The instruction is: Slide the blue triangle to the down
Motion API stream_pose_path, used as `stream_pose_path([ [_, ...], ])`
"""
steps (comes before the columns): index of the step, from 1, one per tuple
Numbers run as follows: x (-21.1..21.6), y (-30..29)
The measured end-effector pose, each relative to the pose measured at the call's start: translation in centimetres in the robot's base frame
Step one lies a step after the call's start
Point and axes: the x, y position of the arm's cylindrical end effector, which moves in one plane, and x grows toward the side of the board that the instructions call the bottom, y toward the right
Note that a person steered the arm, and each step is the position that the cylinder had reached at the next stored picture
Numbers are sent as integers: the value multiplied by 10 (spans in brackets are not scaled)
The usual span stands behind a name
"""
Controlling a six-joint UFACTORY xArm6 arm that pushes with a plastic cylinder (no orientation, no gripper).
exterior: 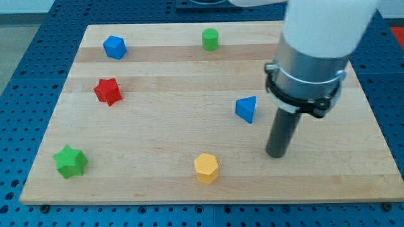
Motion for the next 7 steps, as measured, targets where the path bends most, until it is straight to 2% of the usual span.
stream_pose_path([
  [2,-30,-63],
  [3,-68,-80],
  [4,-135,-81],
  [5,-127,-53],
  [7,-90,-46],
])
